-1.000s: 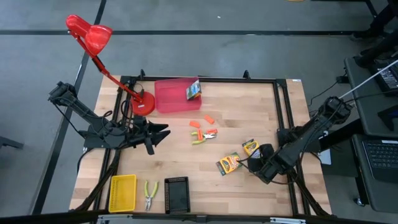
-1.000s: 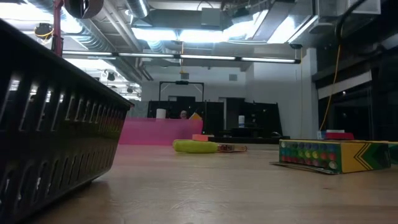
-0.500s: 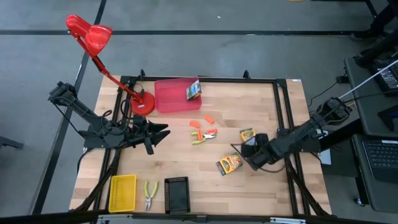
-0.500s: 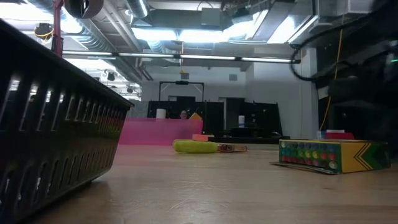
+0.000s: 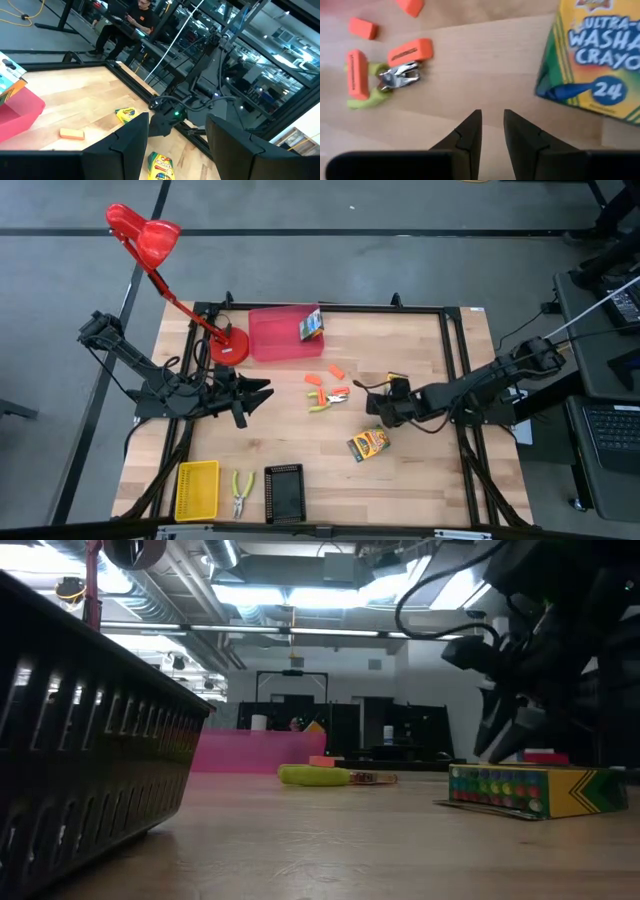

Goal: Pick & Place School Supplies
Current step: Put the crayon box into the red bin

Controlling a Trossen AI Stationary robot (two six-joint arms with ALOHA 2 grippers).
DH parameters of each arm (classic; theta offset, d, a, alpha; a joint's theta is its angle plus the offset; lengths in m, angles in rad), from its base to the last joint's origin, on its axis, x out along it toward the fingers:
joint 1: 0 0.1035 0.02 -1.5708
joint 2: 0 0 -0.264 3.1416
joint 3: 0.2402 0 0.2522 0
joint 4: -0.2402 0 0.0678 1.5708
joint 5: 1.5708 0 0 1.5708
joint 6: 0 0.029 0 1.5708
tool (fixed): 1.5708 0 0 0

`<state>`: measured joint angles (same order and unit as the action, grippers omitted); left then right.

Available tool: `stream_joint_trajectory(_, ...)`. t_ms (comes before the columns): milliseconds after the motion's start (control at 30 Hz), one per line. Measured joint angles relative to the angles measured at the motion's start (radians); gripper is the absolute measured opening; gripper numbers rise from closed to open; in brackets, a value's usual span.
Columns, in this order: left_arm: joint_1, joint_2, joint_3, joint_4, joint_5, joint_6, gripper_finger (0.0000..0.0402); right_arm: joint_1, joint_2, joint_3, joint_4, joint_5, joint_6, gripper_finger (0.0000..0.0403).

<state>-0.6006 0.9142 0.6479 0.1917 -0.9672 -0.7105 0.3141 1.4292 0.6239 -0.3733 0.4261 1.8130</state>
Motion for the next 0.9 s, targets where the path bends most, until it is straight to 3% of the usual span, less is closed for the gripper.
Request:
stream_joint_trajectory(200,0.0,0.0,0.0,0.0,0.0,0.0,0.0194,0.023,0.0,0.028,-0.033,-0.091,-0.044,0.0084)
stream_joint_trajectory(300,0.0,0.0,0.0,0.0,-0.002,0.0,0.0194,0.083,0.0,0.087,-0.101,-0.075,-0.036,0.0084)
stream_joint_trajectory(400,0.0,0.0,0.0,0.0,-0.01,0.0,0.0194,0.141,0.0,0.149,-0.288,-0.047,0.046,0.0084)
stream_joint_trajectory(600,0.0,0.0,0.0,-0.001,-0.027,0.023,0.0194,0.225,-0.001,0.166,-0.681,-0.038,0.368,0.0084)
stream_joint_trajectory(900,0.001,0.0,0.0,0.0,-0.026,0.034,0.0194,0.095,-0.003,0.075,-0.607,-0.026,0.339,0.0084)
